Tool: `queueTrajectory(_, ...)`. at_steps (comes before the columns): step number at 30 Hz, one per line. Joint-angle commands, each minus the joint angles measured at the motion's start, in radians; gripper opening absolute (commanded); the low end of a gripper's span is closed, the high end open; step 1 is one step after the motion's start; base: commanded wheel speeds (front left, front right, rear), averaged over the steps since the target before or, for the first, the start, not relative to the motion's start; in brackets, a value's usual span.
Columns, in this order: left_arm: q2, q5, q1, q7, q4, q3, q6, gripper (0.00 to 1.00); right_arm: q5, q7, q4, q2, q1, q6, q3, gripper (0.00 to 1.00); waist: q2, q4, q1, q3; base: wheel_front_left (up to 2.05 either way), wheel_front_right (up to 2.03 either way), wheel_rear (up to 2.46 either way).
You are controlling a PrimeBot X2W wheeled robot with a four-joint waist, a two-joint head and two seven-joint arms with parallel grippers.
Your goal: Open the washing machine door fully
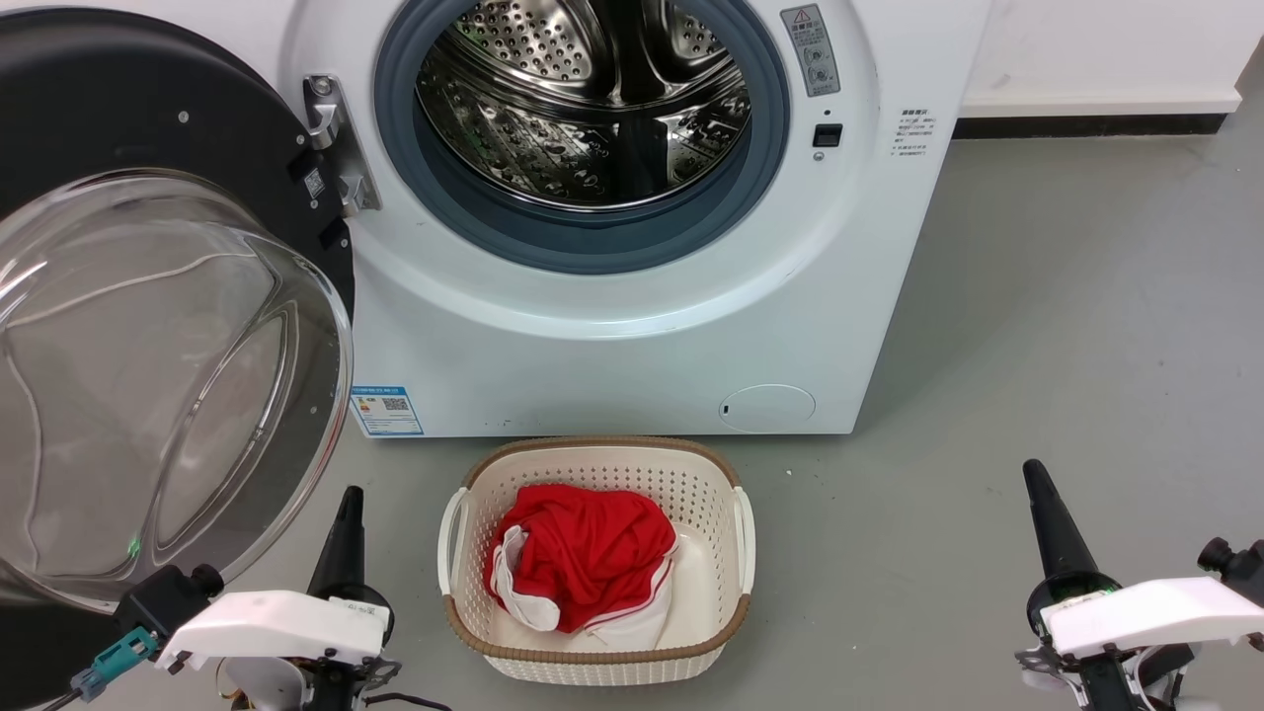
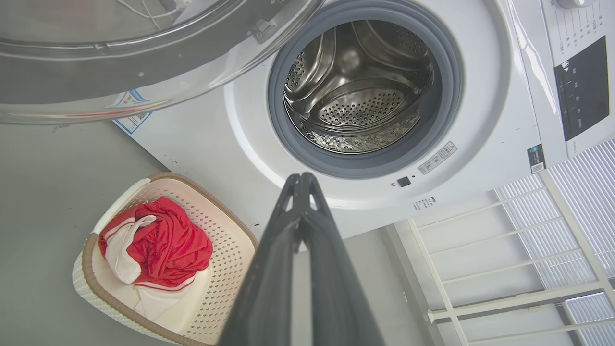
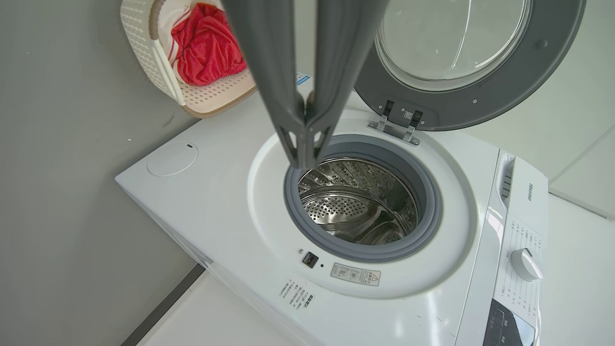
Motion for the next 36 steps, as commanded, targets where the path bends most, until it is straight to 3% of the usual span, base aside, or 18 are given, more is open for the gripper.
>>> queueTrajectory(1, 0.001, -0.028, -0.026, 0.008, -0.005, 0.009, -0.009, 0.00, 0.033, 0.004, -0.004, -0.007, -0.019, 0.000, -0.003, 0.00, -0.0001, 0.000, 0.0000, 0.000, 0.00, 0.00, 0.00)
queueTrajectory(36, -0.024, -0.378, -0.041, 0.101, 0.025, 0.066, -0.060, 0.00, 0.400, 0.070, 0.053, -0.003, -0.055, 0.000, -0.040, 0.00, -0.0001, 0.009, 0.0000, -0.005, 0.00, 0.00, 0.00)
